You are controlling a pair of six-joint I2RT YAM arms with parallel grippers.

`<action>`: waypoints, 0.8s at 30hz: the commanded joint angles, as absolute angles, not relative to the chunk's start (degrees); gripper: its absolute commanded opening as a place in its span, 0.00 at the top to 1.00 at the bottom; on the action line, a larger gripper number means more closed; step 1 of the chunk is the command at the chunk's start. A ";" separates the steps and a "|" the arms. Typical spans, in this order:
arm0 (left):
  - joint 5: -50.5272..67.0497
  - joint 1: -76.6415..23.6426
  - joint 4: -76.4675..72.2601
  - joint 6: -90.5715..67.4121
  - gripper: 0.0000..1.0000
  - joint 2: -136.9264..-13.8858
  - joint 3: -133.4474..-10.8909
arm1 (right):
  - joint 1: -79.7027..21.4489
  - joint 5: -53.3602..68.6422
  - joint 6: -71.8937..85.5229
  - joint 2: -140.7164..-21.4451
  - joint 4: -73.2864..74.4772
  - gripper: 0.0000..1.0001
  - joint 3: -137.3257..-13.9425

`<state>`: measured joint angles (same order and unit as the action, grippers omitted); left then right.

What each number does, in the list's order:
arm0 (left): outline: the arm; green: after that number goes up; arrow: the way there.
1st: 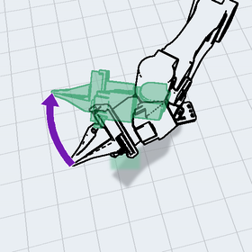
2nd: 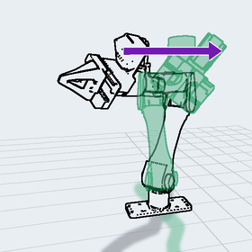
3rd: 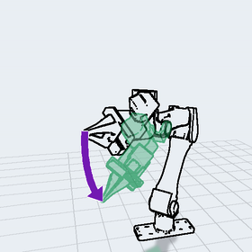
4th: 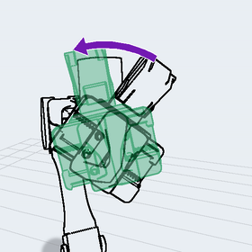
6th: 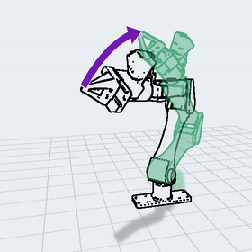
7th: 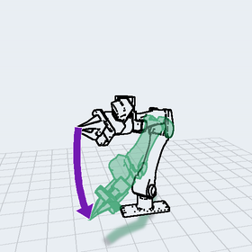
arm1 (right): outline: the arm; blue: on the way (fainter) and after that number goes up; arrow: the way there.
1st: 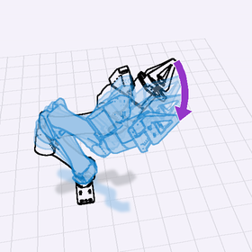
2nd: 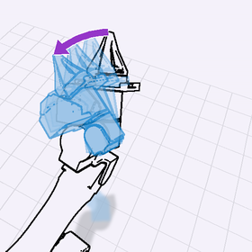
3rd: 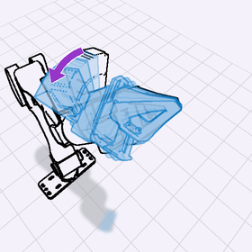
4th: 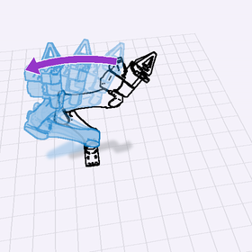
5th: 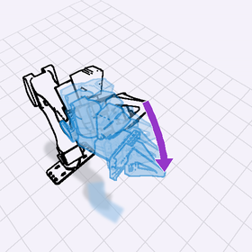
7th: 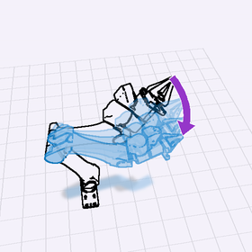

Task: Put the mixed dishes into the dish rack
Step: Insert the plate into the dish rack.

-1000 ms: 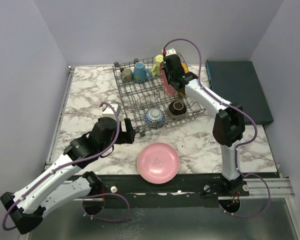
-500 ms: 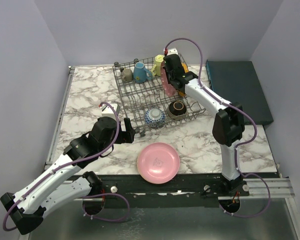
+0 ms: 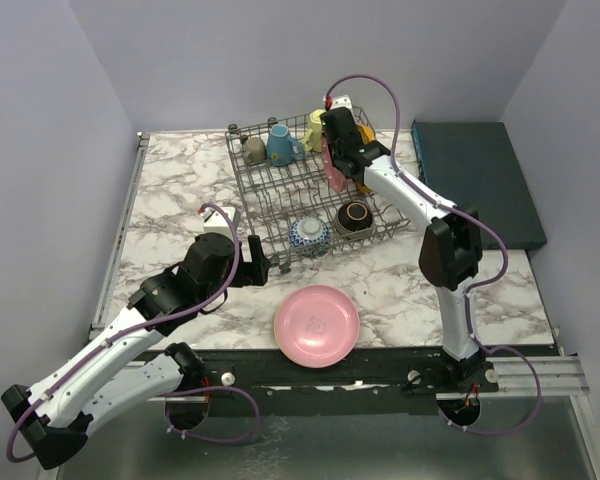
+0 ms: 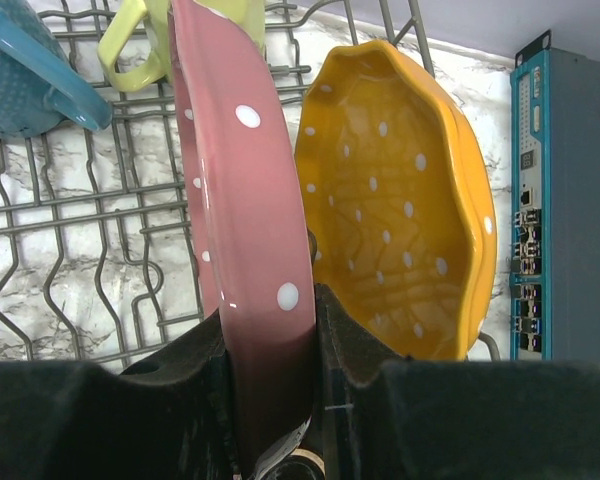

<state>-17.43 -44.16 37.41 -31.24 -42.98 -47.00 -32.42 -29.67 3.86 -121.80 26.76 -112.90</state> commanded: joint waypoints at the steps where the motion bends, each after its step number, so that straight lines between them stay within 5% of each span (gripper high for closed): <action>1: -17.50 -43.53 37.53 -30.50 0.12 -43.07 -46.54 | -33.46 -30.92 5.36 -124.71 29.08 1.00 -115.21; 24: -16.96 -42.81 37.53 -30.52 0.12 -43.30 -46.52 | -34.45 -31.87 8.16 -127.79 34.06 1.00 -113.81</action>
<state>-17.39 -43.18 37.41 -30.98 -43.35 -47.00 -33.98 -32.80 4.91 -123.50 28.25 -114.78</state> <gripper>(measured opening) 0.873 0.287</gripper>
